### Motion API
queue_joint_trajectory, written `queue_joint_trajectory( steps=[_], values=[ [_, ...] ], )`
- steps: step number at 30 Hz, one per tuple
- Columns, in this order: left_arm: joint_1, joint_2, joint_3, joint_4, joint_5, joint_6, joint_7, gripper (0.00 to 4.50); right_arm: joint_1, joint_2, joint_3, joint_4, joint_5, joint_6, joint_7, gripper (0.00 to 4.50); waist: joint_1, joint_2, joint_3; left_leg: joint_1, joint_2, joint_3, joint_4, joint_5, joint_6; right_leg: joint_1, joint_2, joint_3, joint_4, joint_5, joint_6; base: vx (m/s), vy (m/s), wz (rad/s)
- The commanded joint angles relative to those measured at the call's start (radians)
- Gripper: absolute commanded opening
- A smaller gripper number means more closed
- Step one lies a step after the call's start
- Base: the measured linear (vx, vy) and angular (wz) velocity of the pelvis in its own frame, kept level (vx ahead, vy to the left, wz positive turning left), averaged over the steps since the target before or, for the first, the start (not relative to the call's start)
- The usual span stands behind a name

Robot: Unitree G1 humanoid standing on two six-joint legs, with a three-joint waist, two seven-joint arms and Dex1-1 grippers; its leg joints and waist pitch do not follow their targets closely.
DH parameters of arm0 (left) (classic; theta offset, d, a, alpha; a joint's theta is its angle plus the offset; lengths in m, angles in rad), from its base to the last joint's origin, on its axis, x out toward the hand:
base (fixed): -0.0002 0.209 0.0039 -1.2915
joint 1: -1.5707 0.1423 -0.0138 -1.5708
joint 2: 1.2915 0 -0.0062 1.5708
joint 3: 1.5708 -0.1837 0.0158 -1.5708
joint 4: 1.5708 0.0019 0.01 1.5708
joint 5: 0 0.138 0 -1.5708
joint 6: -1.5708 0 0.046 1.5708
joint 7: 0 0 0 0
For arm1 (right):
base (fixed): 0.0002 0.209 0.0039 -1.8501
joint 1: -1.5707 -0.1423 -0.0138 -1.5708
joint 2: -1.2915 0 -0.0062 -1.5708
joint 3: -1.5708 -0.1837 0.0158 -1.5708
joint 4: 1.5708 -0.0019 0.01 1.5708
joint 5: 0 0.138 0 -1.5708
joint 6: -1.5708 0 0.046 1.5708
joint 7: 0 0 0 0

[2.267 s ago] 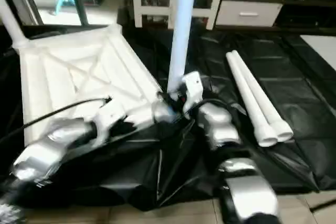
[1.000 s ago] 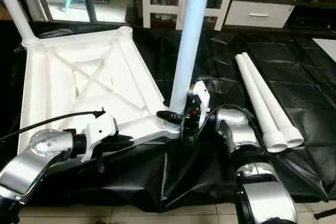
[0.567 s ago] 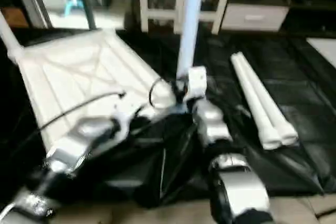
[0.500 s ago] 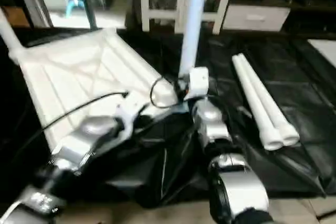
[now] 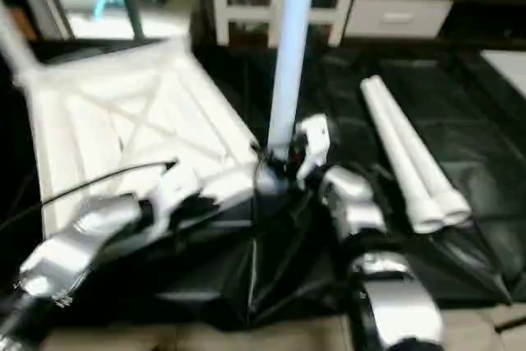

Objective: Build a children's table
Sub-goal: Insert table leg to table base

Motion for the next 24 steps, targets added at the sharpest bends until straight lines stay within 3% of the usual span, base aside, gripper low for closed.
queue_joint_trajectory(
  steps=[1, 5, 6, 7, 8, 16, 18, 22, 23, 24],
  values=[
    [0.053, 0.029, -0.011, -0.007, -0.015, -0.013, -0.058, 0.00, 0.011, -0.074, -0.004, -0.049, 0.023, 0.033, 0.135, 3.26, 0.003, 0.005, -0.064, 0.004, -0.004, 0.003, -0.040, 0.062, 0.108, 0.061, -0.072, 0.040, -0.045, 0.623, -0.204, 0.000, 0.000, 0.00],
    [0.073, 0.048, 0.002, -0.010, -0.020, -0.029, -0.061, 0.00, 0.012, -0.096, -0.006, -0.045, 0.048, 0.078, 0.207, 3.00, 0.006, 0.004, -0.062, 0.007, -0.001, 0.005, -0.042, 0.028, 0.098, 0.056, -0.076, 0.039, -0.050, 0.543, -0.214, 0.000, 0.000, 0.00],
    [0.072, 0.047, 0.007, -0.007, -0.020, -0.031, -0.056, 0.00, 0.011, -0.094, -0.006, -0.040, 0.046, 0.075, 0.200, 3.00, 0.006, -0.003, -0.063, 0.008, -0.001, 0.006, -0.043, 0.026, 0.098, 0.057, -0.075, 0.040, -0.052, 0.529, -0.217, 0.000, 0.000, 0.00],
    [0.069, 0.043, 0.013, -0.005, -0.024, -0.028, -0.053, 0.00, 0.010, -0.090, -0.006, -0.035, 0.047, 0.080, 0.199, 2.89, 0.007, 0.001, -0.063, 0.009, -0.001, 0.006, -0.043, 0.021, 0.097, 0.055, -0.079, 0.042, -0.053, 0.501, -0.225, 0.000, 0.000, 0.00],
    [0.067, 0.040, 0.019, -0.006, -0.028, -0.025, -0.052, 0.00, 0.011, -0.085, -0.006, -0.035, 0.047, 0.085, 0.202, 2.81, 0.006, -0.004, -0.063, 0.009, 0.000, 0.007, -0.043, 0.023, 0.099, 0.055, -0.080, 0.043, -0.054, 0.482, -0.231, 0.000, 0.000, 0.00],
    [0.056, 0.028, 0.022, -0.008, -0.027, -0.012, -0.029, 0.00, 0.019, -0.045, 0.022, -0.012, 0.002, 0.102, 0.128, 2.25, 0.008, -0.007, -0.067, 0.006, -0.004, 0.007, -0.038, 0.080, 0.123, 0.056, -0.080, 0.044, -0.047, 0.524, -0.233, 0.000, 0.000, 0.00],
    [0.041, 0.005, 0.015, -0.004, -0.010, 0.018, 0.007, 0.00, 0.018, -0.008, 0.028, 0.041, -0.050, 0.089, -0.059, 2.19, 0.003, -0.006, -0.062, 0.007, -0.003, 0.007, -0.043, 0.049, 0.107, 0.053, -0.085, 0.046, -0.054, 0.448, -0.236, 0.000, 0.000, 0.00],
    [0.023, -0.019, 0.004, 0.003, 0.004, 0.051, 0.036, 0.00, 0.013, 0.019, 0.025, 0.079, -0.076, 0.077, -0.202, 2.09, -0.004, -0.003, -0.053, 0.014, -0.002, 0.008, -0.051, -0.033, 0.053, 0.048, -0.088, 0.051, -0.072, 0.273, -0.236, 0.000, 0.000, 0.00],
    [-0.004, -0.054, -0.004, 0.023, 0.022, 0.104, 0.081, 0.00, 0.005, 0.047, 0.018, 0.107, -0.093, 0.079, -0.344, 2.06, -0.004, 0.002, -0.052, 0.014, -0.002, 0.007, -0.052, -0.038, 0.047, 0.048, -0.088, 0.052, -0.072, 0.260, -0.237, 0.000, 0.000, 0.00],
    [-0.056, -0.126, -0.002, 0.073, 0.050, 0.202, 0.180, 0.00, -0.007, 0.092, 0.001, 0.144, -0.106, 0.079, -0.558, 2.06, -0.009, 0.005, -0.047, 0.024, 0.002, 0.009, -0.059, -0.053, 0.011, 0.037, -0.089, 0.052, -0.079, 0.193, -0.237, 0.000, 0.000, 0.00]
  ],
)
